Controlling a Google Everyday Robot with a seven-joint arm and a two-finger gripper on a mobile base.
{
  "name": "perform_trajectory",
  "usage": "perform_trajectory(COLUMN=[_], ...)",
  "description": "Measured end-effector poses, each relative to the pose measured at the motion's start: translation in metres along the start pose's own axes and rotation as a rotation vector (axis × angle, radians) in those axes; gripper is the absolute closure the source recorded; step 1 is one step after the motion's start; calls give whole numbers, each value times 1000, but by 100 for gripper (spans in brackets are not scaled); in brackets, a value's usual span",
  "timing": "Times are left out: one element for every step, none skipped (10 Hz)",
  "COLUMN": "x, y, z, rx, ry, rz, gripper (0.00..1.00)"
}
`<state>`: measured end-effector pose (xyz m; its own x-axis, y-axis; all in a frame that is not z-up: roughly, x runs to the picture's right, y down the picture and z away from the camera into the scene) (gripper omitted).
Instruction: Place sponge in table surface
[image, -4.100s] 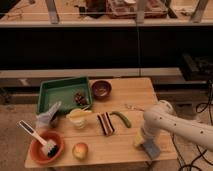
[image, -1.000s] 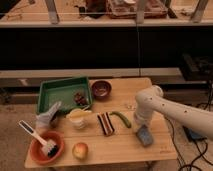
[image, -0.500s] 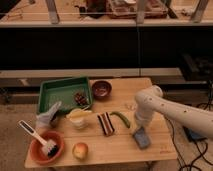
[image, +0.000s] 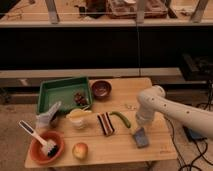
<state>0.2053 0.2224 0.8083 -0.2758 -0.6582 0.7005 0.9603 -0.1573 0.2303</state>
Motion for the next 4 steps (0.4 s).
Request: perform_trajectory(x=[-4,-8,-12,-14], y=[6,10,14,14], z=[-9,-18,-30,-46], rx=[-1,2,14,40], ry=[8,18,25,27], rz=[31,55,81,88], gripper=[39,39,39,39])
